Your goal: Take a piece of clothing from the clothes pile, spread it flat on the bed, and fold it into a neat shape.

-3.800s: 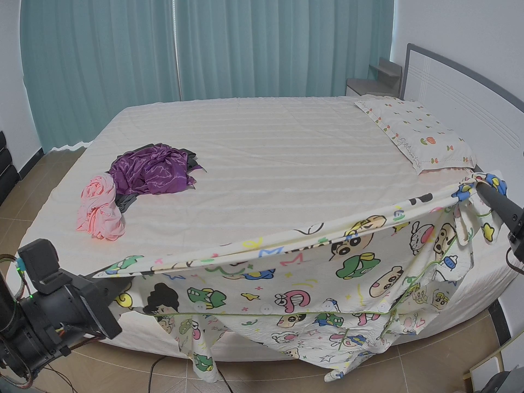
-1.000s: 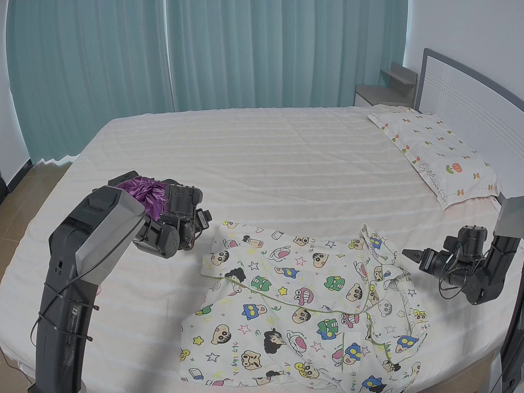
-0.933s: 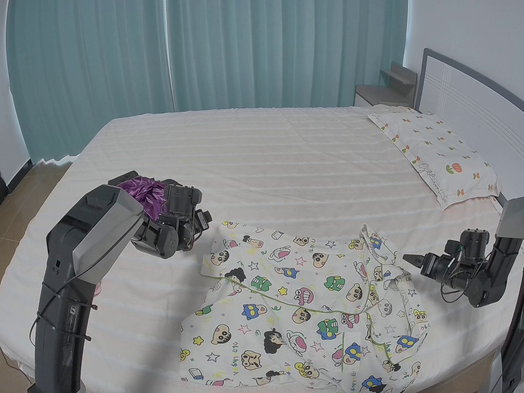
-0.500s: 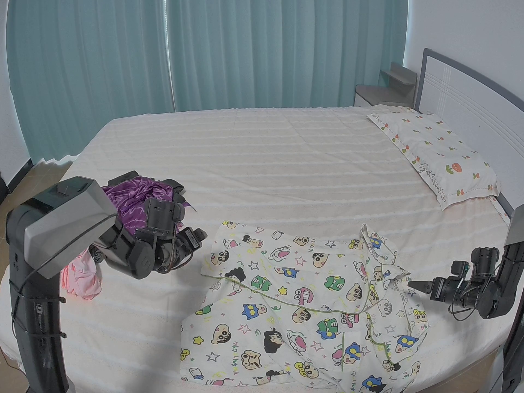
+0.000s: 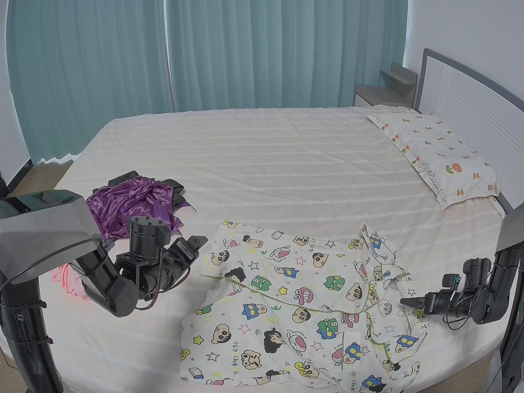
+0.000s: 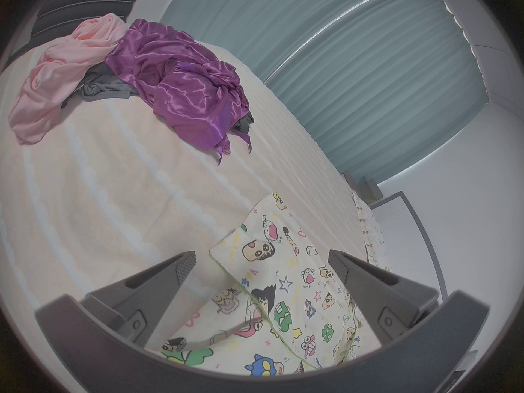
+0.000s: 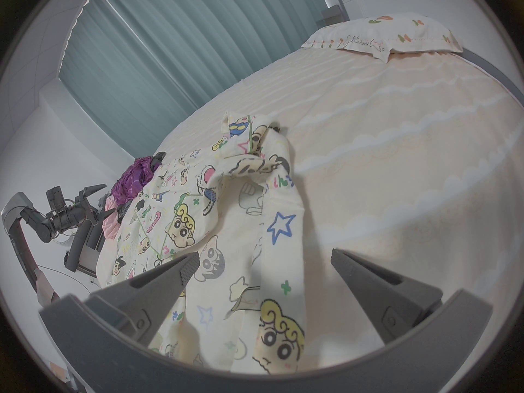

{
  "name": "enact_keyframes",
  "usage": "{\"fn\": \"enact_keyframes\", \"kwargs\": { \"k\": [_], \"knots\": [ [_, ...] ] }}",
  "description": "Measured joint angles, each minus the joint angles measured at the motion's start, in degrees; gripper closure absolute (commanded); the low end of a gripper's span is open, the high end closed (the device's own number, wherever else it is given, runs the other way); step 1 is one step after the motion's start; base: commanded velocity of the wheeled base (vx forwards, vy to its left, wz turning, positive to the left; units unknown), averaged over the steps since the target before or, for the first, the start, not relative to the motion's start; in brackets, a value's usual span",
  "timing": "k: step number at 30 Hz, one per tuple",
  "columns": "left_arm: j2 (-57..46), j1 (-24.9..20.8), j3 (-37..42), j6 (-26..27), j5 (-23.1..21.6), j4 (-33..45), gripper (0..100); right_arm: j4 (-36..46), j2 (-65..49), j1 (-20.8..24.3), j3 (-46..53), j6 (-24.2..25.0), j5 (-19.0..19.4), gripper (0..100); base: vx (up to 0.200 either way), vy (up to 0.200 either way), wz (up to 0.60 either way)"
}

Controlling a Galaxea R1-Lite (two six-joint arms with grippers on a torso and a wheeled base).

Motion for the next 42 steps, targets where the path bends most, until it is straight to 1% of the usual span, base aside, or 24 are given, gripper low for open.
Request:
{"fn": "enact_keyframes", "kwargs": {
  "k": [4,8,15,19,21,24,26,31,34,37,39,42],
  "knots": [
    [0.0,-0.8,0.3,-1.1,0.0,0.0,0,-0.3,0.9,0.5,-0.8,0.2,0.0,100,0.000,0.000,0.00],
    [0.3,-1.6,0.5,-1.1,0.0,0.0,0,-0.6,1.2,-0.2,-1.0,0.5,0.0,100,0.000,0.000,0.00],
    [0.8,-2.3,0.5,-1.1,0.2,0.0,0,-1.7,1.0,-4.3,-1.5,0.9,0.1,100,0.000,0.000,0.00],
    [0.9,-2.3,1.0,-0.7,0.5,-0.1,0,-3.3,0.5,-6.0,-2.0,3.1,-0.5,100,0.000,0.000,0.00],
    [0.9,-2.3,1.2,-0.6,0.6,-0.1,0,-4.7,0.5,-6.3,-2.4,4.5,-2.2,100,0.000,0.000,0.00],
    [0.8,-2.3,1.6,-0.5,0.7,-0.4,0,-6.8,0.5,-7.1,-3.0,6.6,-5.8,100,0.000,0.000,0.00],
    [0.7,-2.3,2.2,-0.2,0.7,-0.5,0,-7.4,0.5,-7.7,-3.6,7.2,-7.3,100,0.000,0.000,0.00],
    [0.5,-2.3,3.8,2.5,0.8,-1.1,0,-7.6,0.7,-9.0,-5.1,7.4,-9.5,100,0.000,0.000,0.00],
    [0.4,-2.3,5.2,3.7,0.7,-2.9,0,-7.7,0.8,-9.6,-6.0,7.4,-10.5,100,0.000,0.000,0.00],
    [0.2,-2.3,6.7,5.4,0.3,-3.7,0,-7.7,1.0,-9.8,-7.1,7.6,-12.9,100,0.000,0.000,0.00],
    [0.2,-2.3,7.4,6.1,0.1,-3.8,0,-7.7,1.1,-9.9,-7.9,8.5,-14.2,100,0.000,0.000,0.00],
    [0.2,-2.3,7.9,6.3,-0.4,-3.9,0,-7.8,1.3,-10.1,-8.7,9.8,-15.1,100,0.000,0.000,0.00]
  ]
}}
